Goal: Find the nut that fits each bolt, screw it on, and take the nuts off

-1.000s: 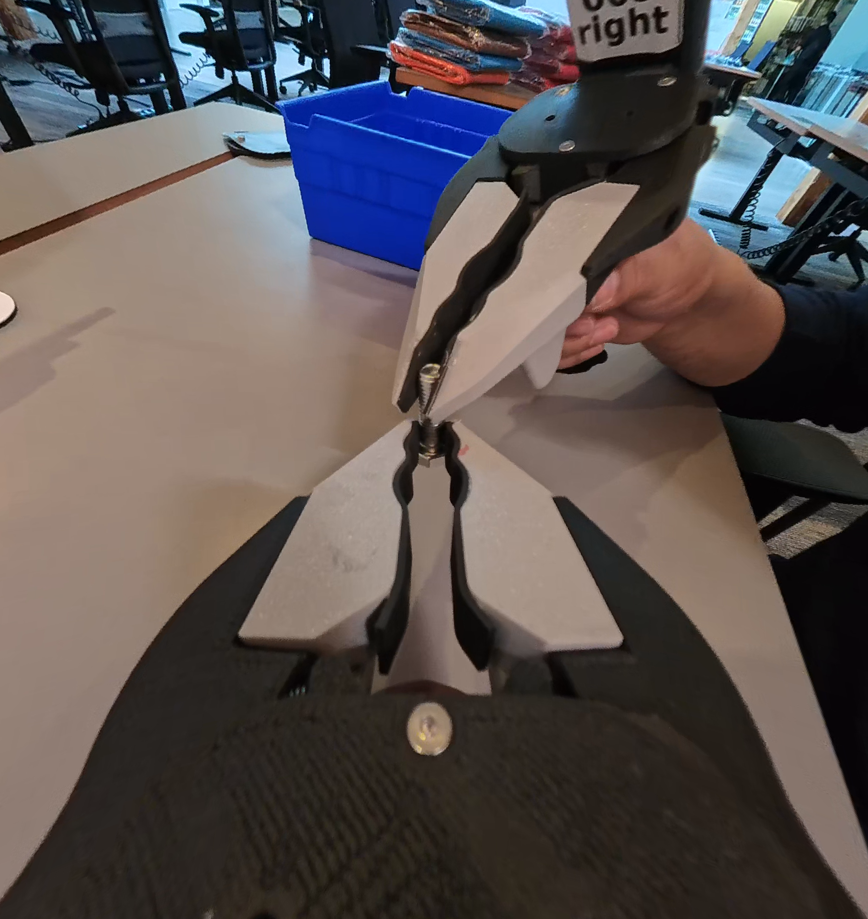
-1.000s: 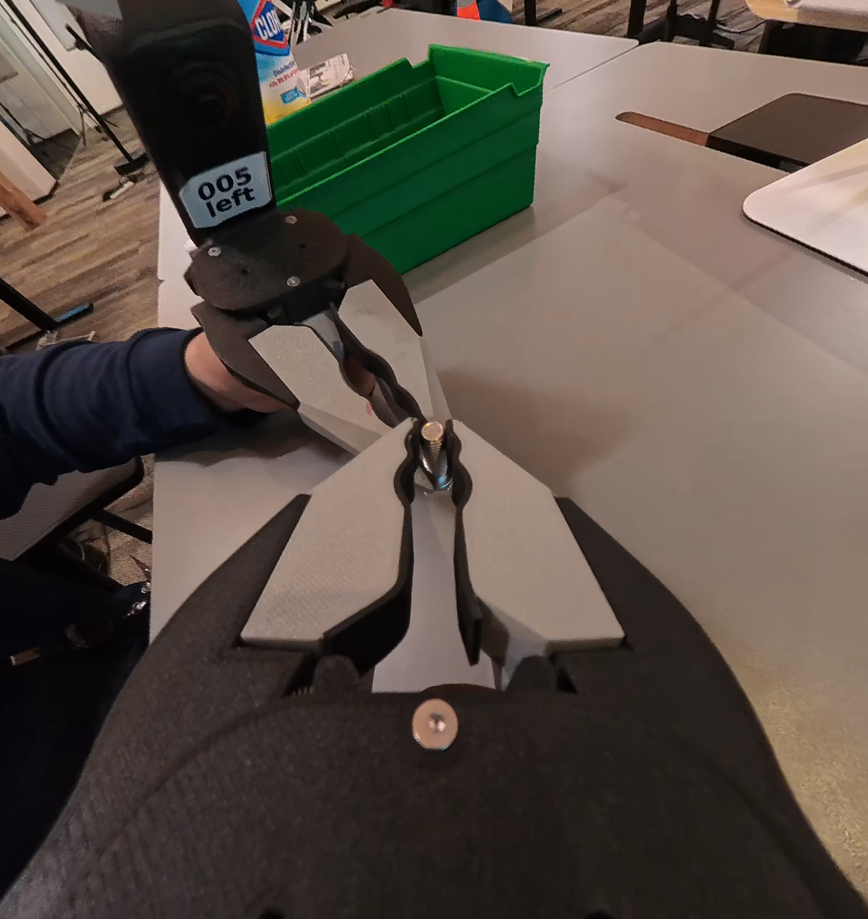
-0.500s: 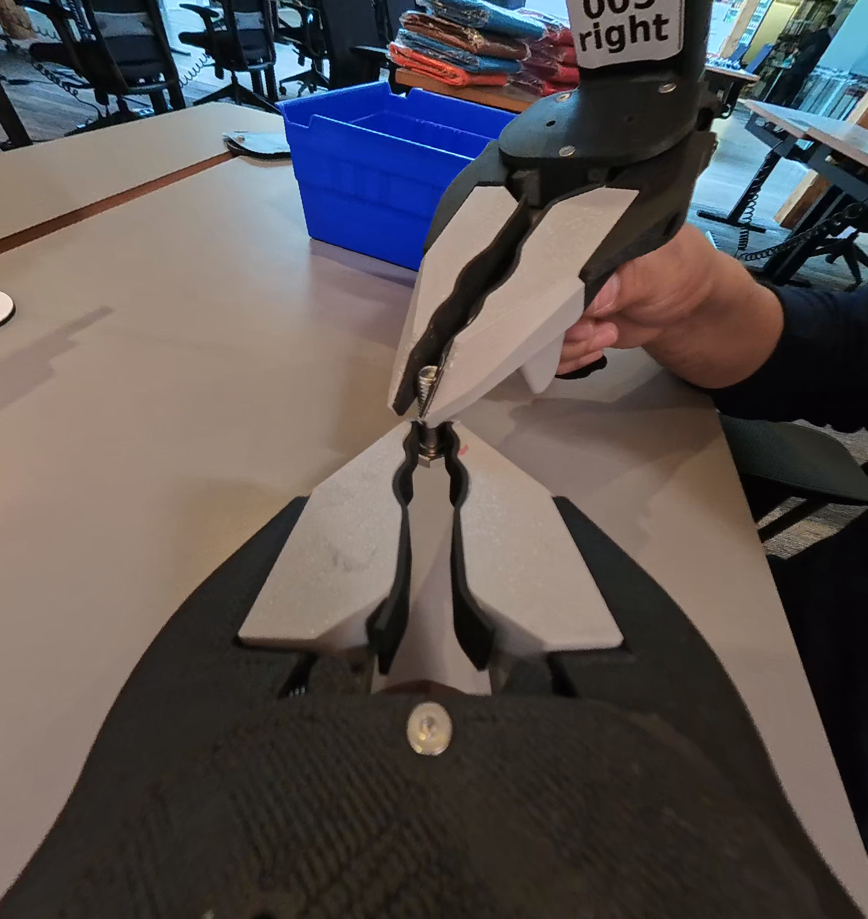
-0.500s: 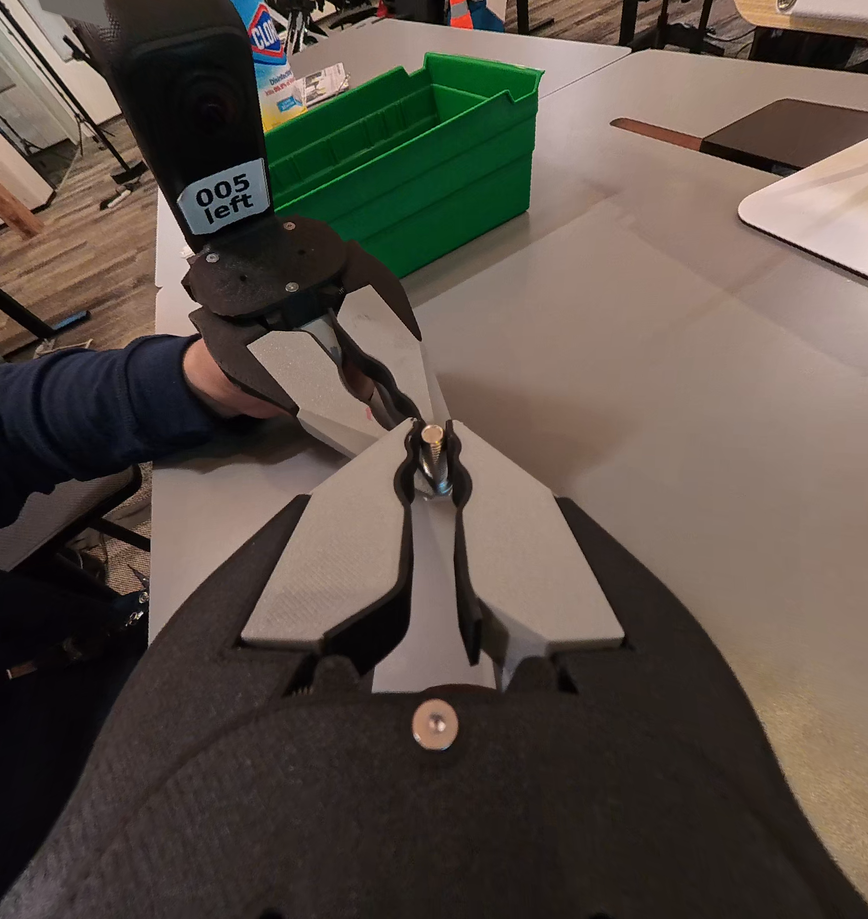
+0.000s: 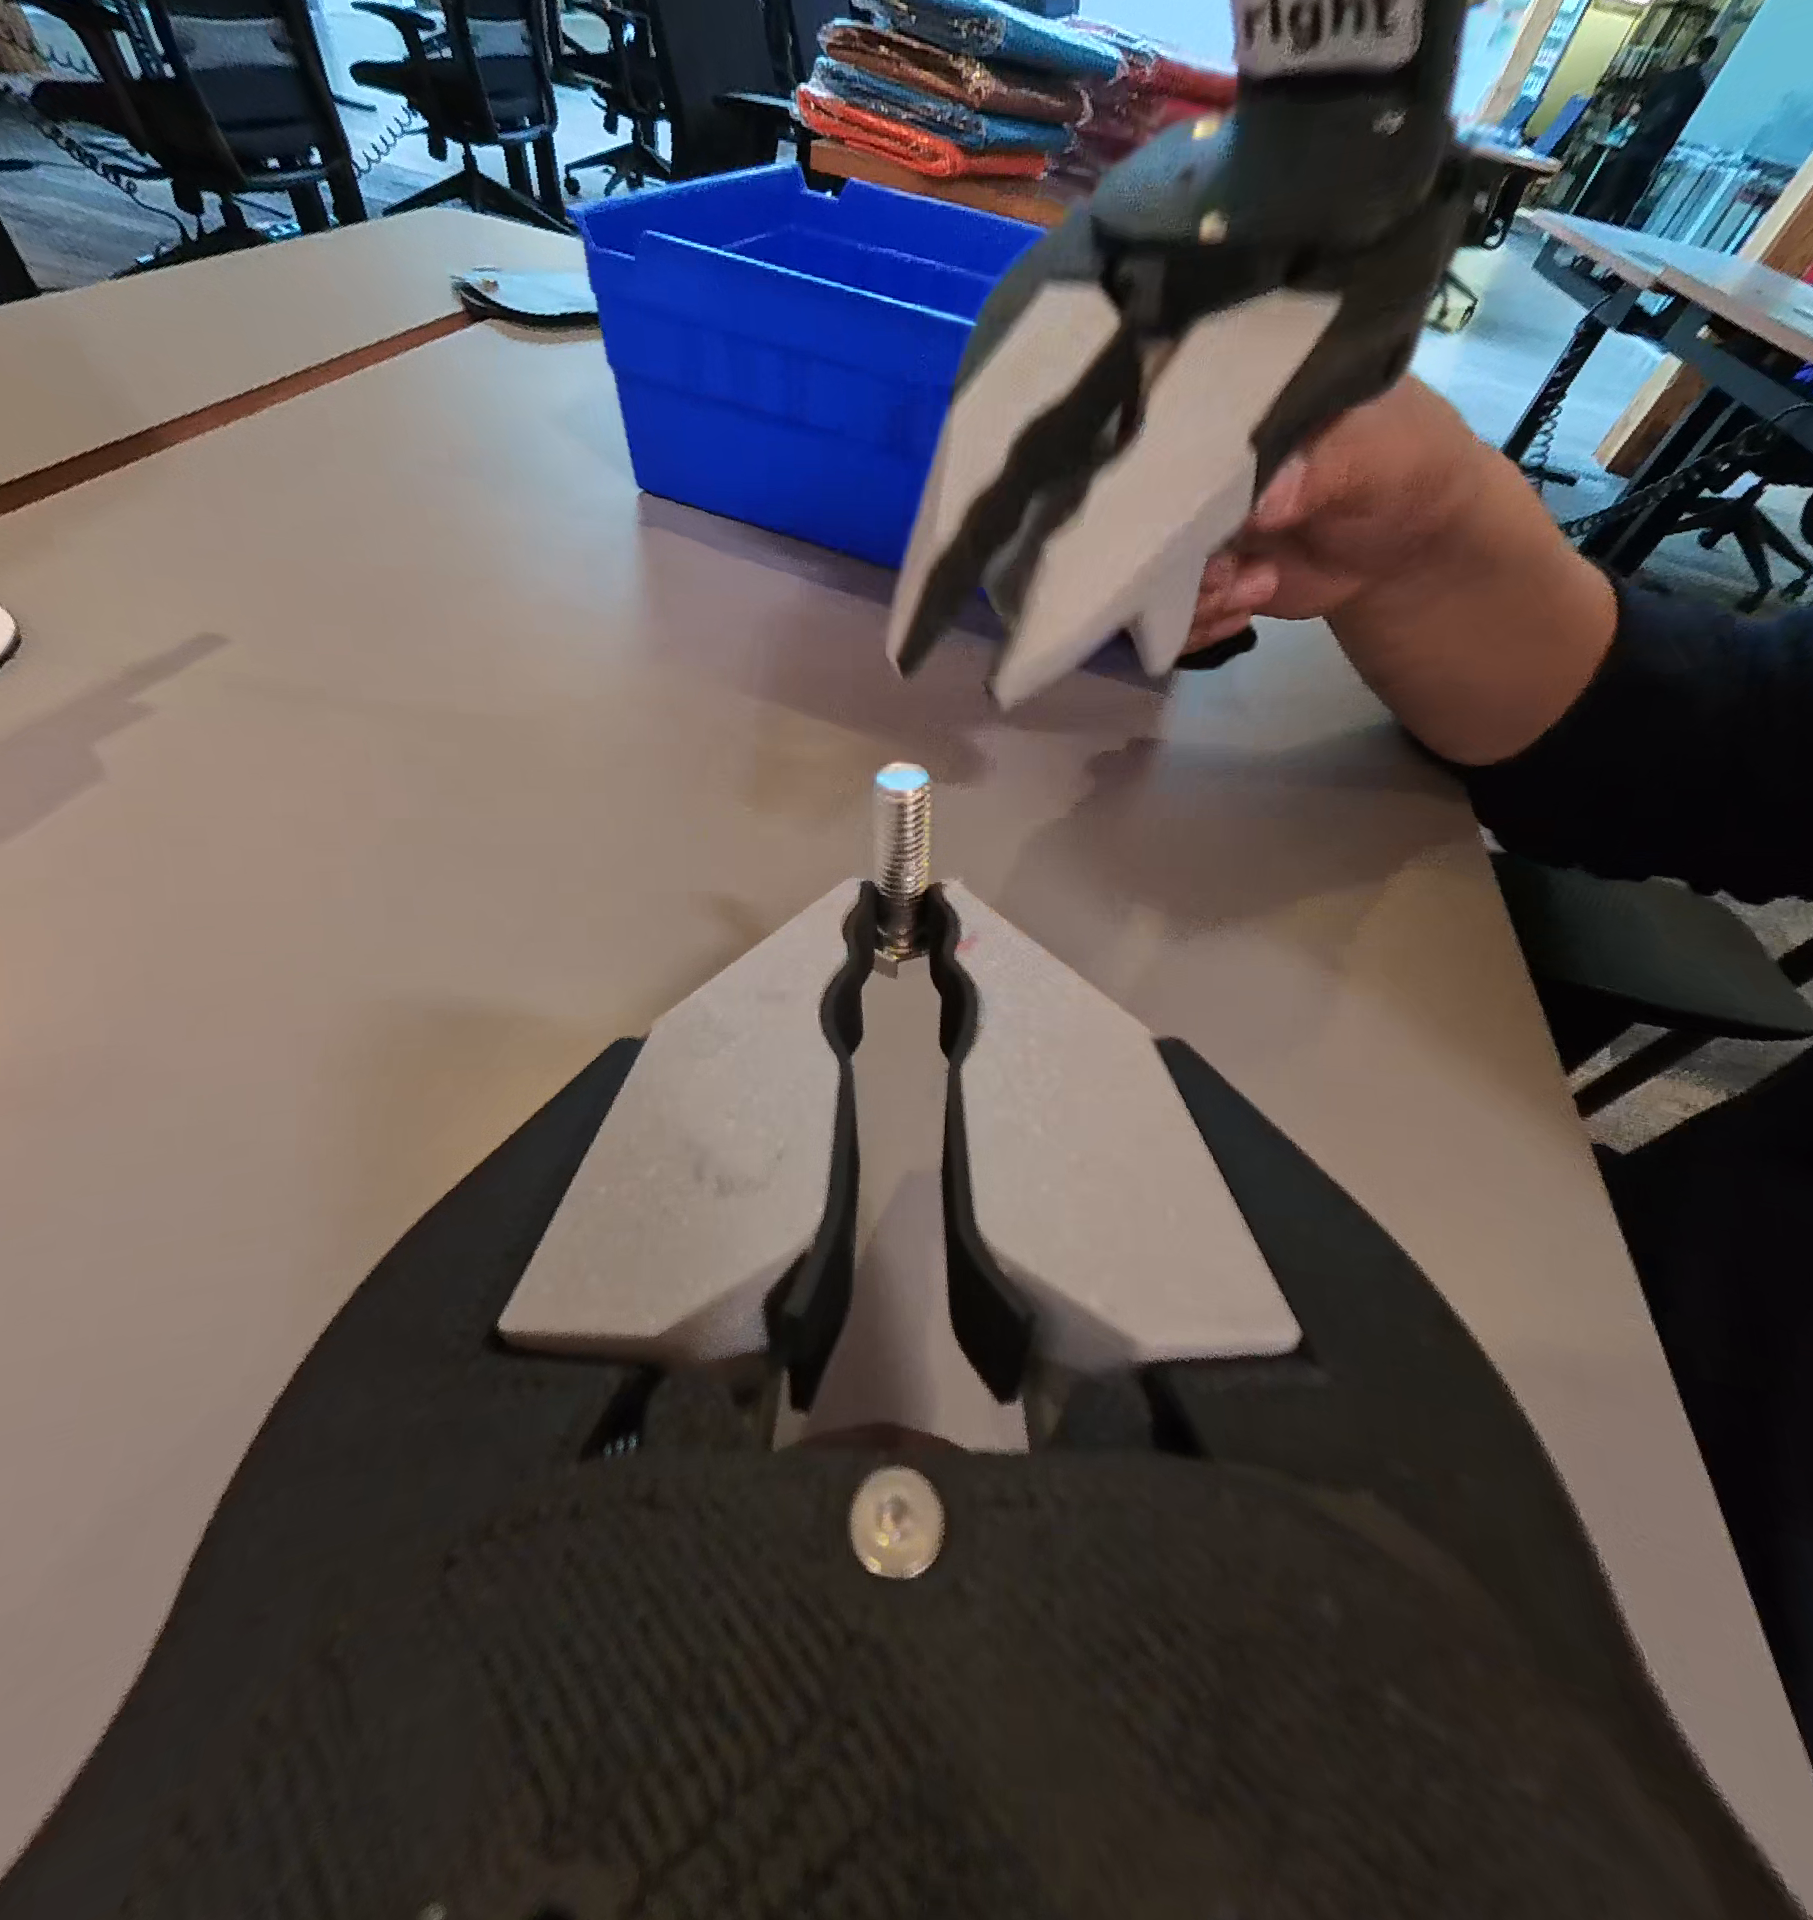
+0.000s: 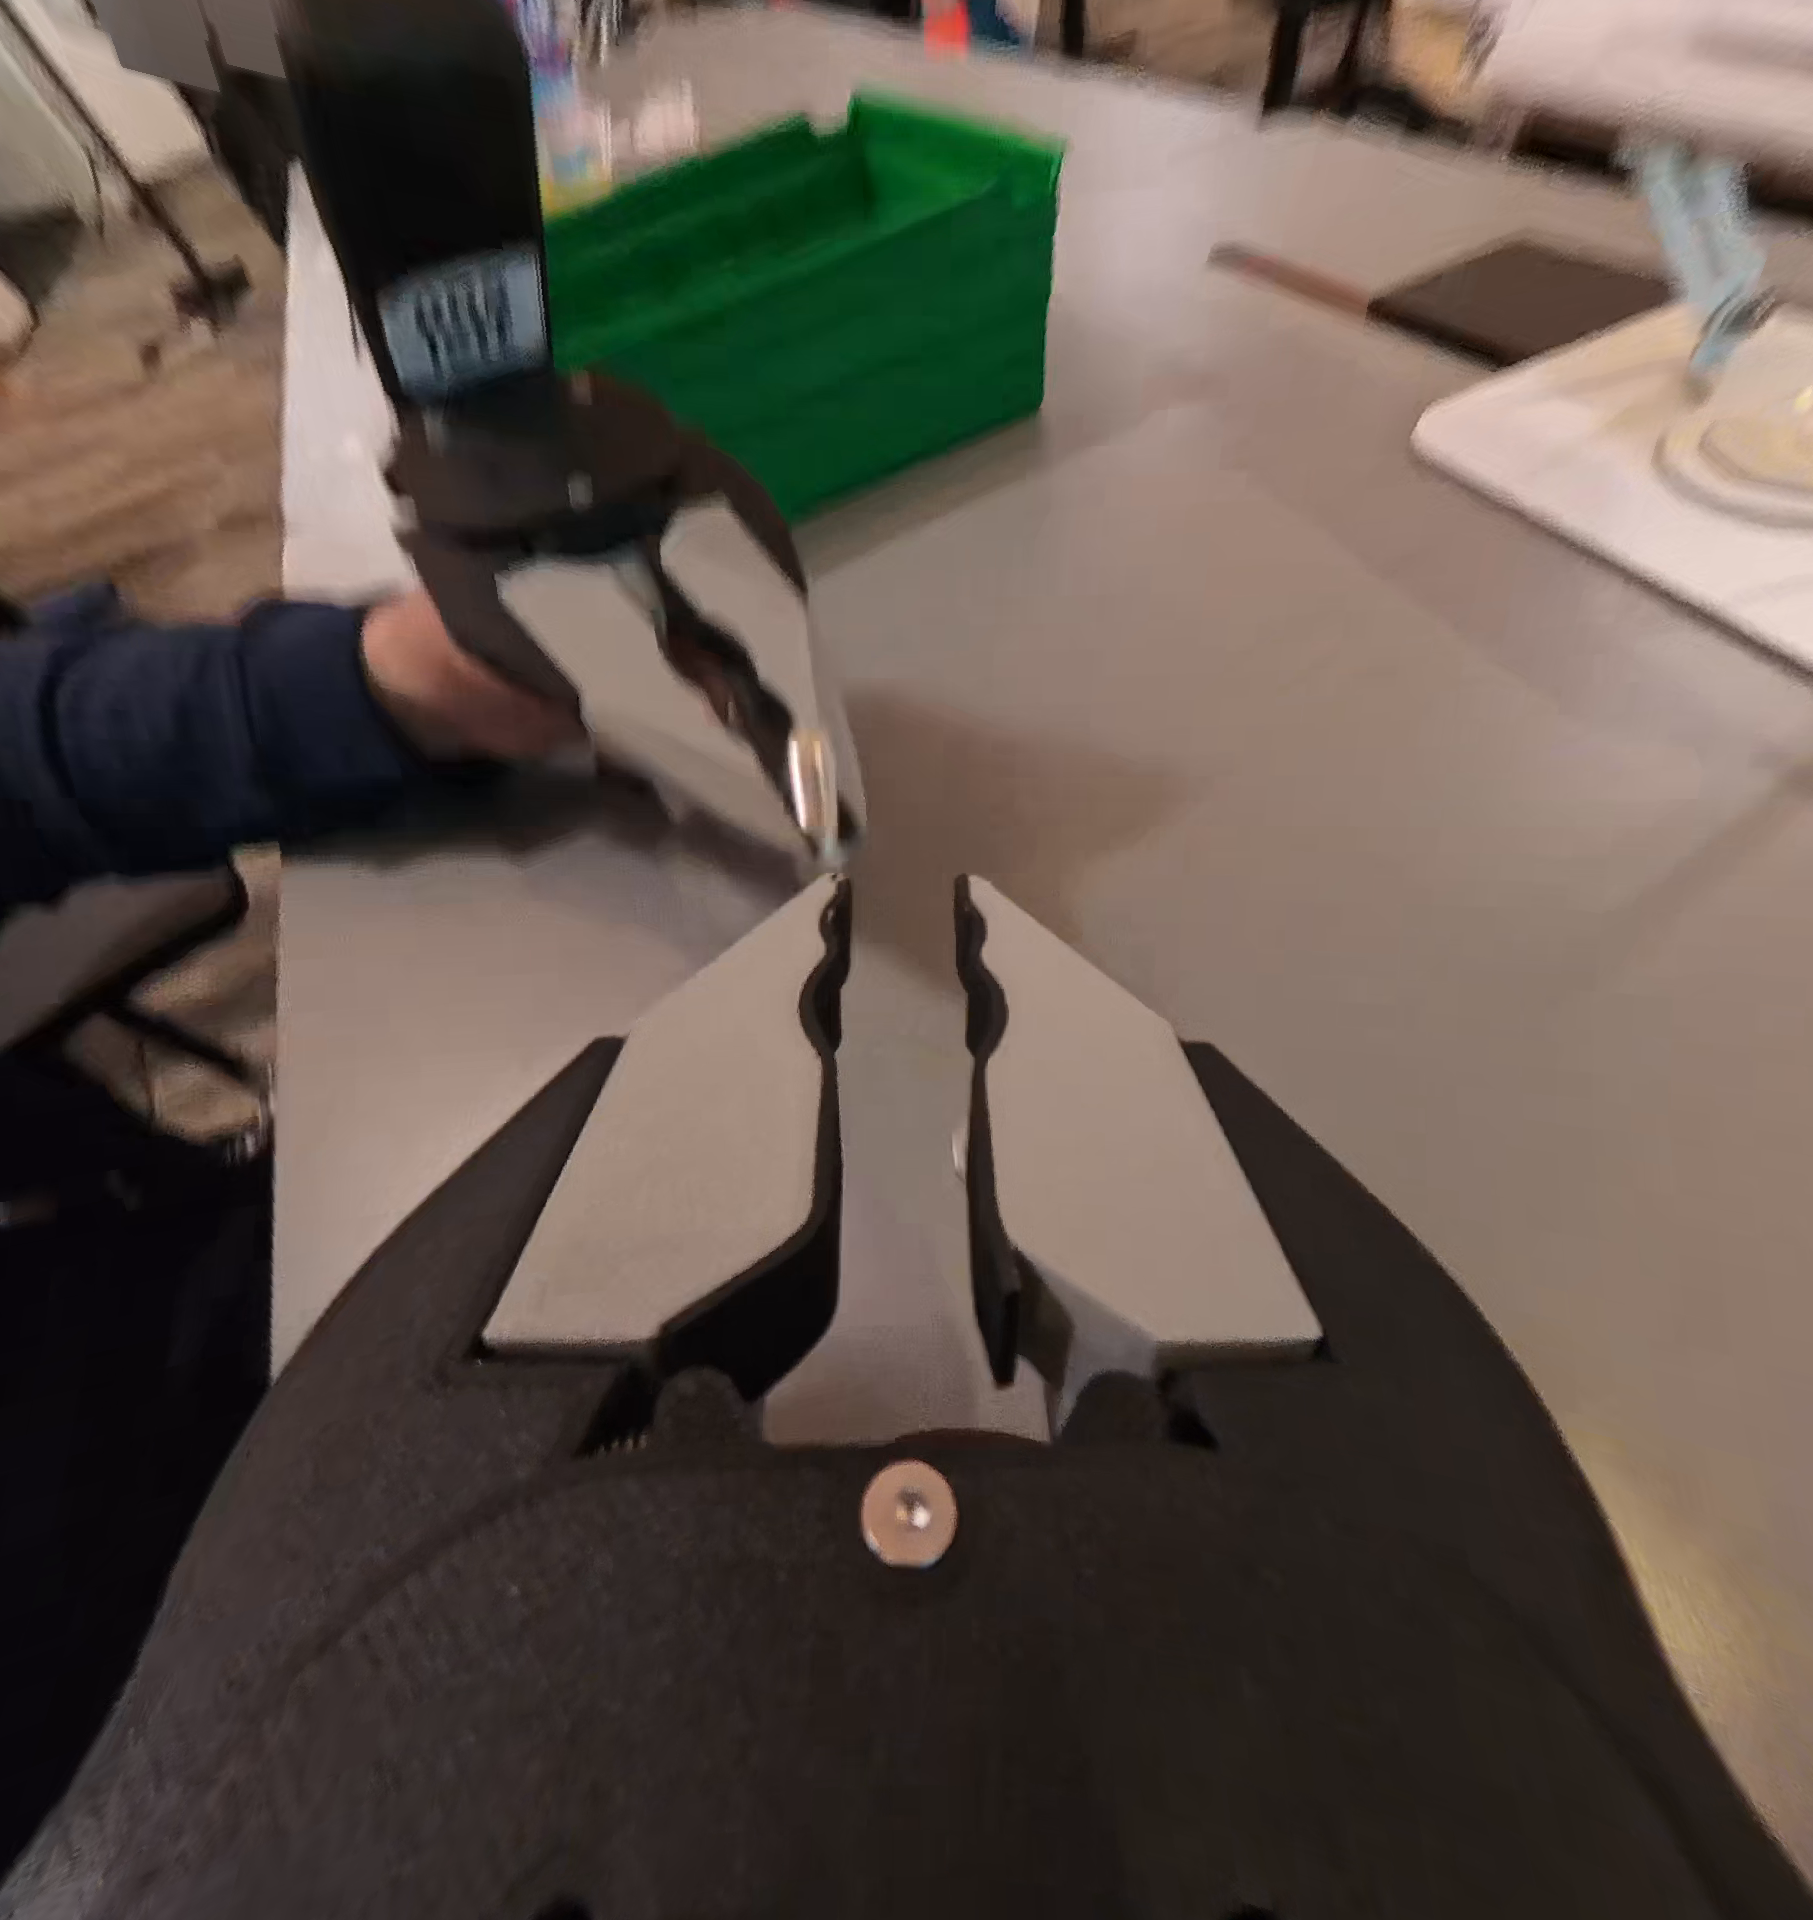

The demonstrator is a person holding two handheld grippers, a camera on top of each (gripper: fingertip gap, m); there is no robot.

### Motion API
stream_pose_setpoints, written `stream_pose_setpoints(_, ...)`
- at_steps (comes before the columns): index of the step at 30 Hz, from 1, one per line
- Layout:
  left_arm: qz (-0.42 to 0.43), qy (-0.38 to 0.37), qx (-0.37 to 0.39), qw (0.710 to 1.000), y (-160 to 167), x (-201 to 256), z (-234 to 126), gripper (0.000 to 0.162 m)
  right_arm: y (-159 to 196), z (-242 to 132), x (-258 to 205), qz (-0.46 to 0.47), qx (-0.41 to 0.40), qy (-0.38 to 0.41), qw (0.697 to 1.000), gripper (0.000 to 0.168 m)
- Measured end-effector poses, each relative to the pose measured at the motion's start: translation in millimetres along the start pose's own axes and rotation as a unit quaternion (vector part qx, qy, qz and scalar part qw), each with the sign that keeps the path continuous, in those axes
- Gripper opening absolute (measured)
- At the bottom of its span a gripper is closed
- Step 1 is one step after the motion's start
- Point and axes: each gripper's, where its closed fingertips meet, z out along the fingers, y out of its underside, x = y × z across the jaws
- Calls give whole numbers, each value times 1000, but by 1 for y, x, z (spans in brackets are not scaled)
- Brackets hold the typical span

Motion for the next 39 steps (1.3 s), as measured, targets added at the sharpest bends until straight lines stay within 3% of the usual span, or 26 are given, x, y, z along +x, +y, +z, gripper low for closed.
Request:
stream_pose_setpoints(3,-11,6,8,1000,-1,-2,-2,7,39,-4,17,-36,-73,45,996,23)
stream_pose_setpoints(9,-11,27,5,1000,1,4,1,7,80,3,17,-91,-148,30,984,23)
stream_pose_setpoints(19,-10,48,-6,999,5,12,4,7,91,17,22,-132,-171,40,976,14)
stream_pose_setpoints(22,-4,66,-3,998,4,18,5,7,77,14,17,-138,-147,42,979,14)
stream_pose_setpoints(27,34,74,10,997,-2,29,4,7,12,-7,-23,-133,-74,-22,988,14)
stream_pose_setpoints(30,62,74,29,995,-10,37,2,7,-17,-17,-39,-144,-69,-46,986,14)
stream_pose_setpoints(39,99,47,52,993,-19,39,-1,7,-37,-3,-56,-107,-94,-89,986,14)
